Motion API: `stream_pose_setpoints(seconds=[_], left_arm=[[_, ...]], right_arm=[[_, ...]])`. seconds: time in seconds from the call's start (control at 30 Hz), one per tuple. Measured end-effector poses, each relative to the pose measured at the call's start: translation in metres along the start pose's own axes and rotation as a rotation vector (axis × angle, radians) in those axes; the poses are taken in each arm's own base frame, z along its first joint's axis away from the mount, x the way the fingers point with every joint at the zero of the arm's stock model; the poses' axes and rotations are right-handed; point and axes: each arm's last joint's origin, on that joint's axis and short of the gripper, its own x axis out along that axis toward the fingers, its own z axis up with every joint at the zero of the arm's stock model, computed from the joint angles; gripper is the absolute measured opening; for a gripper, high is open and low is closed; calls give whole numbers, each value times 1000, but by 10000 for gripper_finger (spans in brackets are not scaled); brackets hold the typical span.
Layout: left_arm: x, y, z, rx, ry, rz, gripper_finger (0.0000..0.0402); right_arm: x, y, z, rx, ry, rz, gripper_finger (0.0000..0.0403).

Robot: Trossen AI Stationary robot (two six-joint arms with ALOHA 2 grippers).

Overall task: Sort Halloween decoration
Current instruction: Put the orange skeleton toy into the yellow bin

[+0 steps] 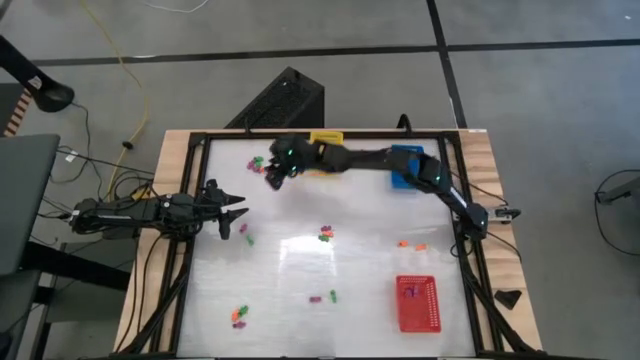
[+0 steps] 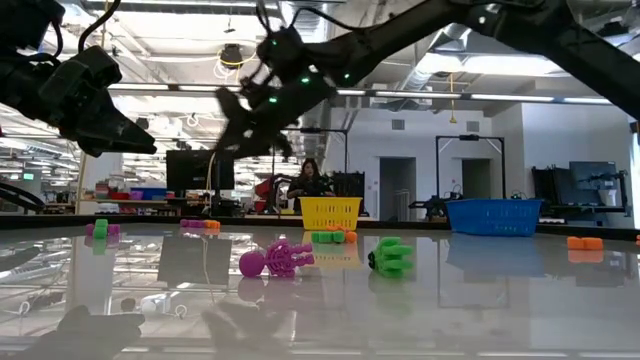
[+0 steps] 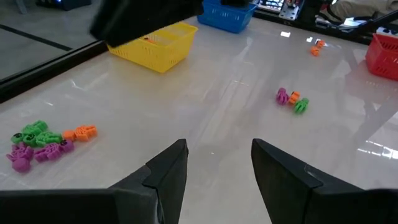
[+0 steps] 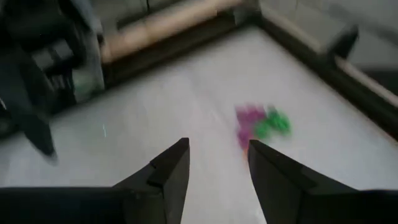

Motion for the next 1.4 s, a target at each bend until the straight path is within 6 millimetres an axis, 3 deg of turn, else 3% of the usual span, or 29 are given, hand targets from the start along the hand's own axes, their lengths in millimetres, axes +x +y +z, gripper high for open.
stream_pose_setpoints(seconds=[0.1, 0.27, 0.53, 0.73, 0.87, 1.1, 1.2, 1.4], left_arm=[[0, 0, 0, 0, 0, 0, 169], [0, 0, 0, 0, 0, 0, 169], [0, 0, 0, 0, 0, -1, 169], [0, 0, 0, 0, 0, -1, 169], [0, 0, 0, 0, 0, 0, 169], [0, 0, 0, 0, 0, 0, 169], [0, 0, 0, 0, 0, -1, 169], [0, 0, 0, 0, 0, 0, 169]], right_arm=[[17, 12, -10, 5, -94, -2, 179], [57, 6, -37, 70, -64, -5, 164], [96, 4, -52, 5, -110, 7, 173], [95, -12, -50, 13, -91, -89, 187], [95, -12, -51, -56, -97, -160, 184], [95, -9, -57, -99, -21, -162, 164], [94, -6, -57, -126, 13, -73, 159], [69, 5, -38, -140, 132, -37, 157]])
